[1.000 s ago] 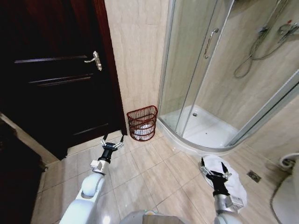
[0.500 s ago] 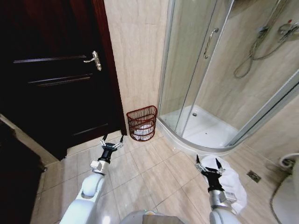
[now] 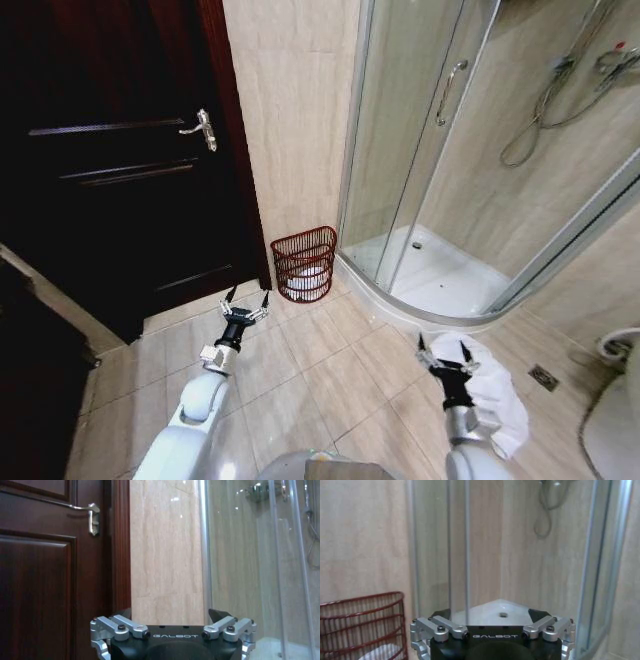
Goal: Discard the used towel into the hamper.
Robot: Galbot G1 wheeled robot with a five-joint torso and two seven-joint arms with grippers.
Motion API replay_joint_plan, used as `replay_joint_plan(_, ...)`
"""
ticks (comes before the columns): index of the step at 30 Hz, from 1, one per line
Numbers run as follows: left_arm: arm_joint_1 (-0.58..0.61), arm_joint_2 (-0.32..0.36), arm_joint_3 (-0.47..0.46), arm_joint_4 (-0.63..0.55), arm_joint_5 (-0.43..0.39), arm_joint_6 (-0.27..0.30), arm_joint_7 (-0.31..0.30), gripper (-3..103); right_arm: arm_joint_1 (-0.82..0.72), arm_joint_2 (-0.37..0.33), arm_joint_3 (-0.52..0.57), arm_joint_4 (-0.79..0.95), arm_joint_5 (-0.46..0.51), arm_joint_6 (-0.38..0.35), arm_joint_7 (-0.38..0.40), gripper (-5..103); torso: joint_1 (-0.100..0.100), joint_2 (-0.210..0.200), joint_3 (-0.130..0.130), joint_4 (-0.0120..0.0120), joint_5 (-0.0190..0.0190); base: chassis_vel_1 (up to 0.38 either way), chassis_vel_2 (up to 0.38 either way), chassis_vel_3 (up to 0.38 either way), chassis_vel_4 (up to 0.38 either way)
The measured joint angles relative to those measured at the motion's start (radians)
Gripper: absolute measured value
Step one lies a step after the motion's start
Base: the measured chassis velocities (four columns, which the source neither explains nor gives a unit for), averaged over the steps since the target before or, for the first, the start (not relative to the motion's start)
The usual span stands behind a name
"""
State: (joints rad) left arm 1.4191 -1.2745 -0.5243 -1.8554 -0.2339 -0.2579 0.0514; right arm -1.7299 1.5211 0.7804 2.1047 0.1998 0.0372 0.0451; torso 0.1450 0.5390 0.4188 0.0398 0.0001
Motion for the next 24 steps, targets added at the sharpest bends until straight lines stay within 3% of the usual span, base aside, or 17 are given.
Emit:
replay_joint_plan(4, -0.015, 0.0, -0.01, 0.018, -0.002, 0.005, 0.0, 100, -0.01, -0.039, 0.034, -0.005, 0.058, -0.008, 0.008, 100, 0.0, 0.0, 0.0, 0.0001, 0.0, 0.0, 0.0, 0.0, 0.0)
replay_joint_plan(7, -0.048, -0.005, -0.016, 0.04, 0.013, 0.008, -0.002, 100, -0.032, -0.049, 0.043, -0.047, 0.087, 0.041, -0.002, 100, 0.0, 0.0, 0.0, -0.0006, -0.0001, 0.0, 0.0, 0.0, 0.0)
replay_joint_plan(15, -0.074, 0.013, -0.022, 0.064, -0.019, 0.028, -0.002, 100, 0.0, -0.007, 0.014, -0.156, 0.016, 0.153, -0.036, 100, 0.0, 0.0, 0.0, -0.0003, 0.0001, 0.0, 0.0, 0.0, 0.0)
replay_joint_plan(19, -0.094, 0.027, -0.04, 0.083, -0.036, 0.014, -0.001, 100, 0.056, -0.005, -0.018, -0.199, -0.032, 0.142, -0.038, 100, 0.0, 0.0, 0.0, -0.0006, -0.0003, 0.0, 0.0, 0.0, 0.0)
replay_joint_plan(21, -0.087, 0.035, -0.062, 0.074, -0.066, -0.003, -0.001, 100, 0.129, -0.006, -0.066, -0.23, -0.094, 0.111, -0.033, 100, 0.0, 0.0, 0.0, 0.0006, 0.0, 0.0, 0.0, 0.0, 0.0)
replay_joint_plan(24, -0.078, 0.042, -0.071, 0.063, -0.085, -0.009, -0.001, 100, 0.155, -0.006, -0.104, -0.226, -0.118, 0.077, -0.022, 100, 0.0, 0.0, 0.0, 0.0005, -0.0001, 0.0, 0.0, 0.0, 0.0)
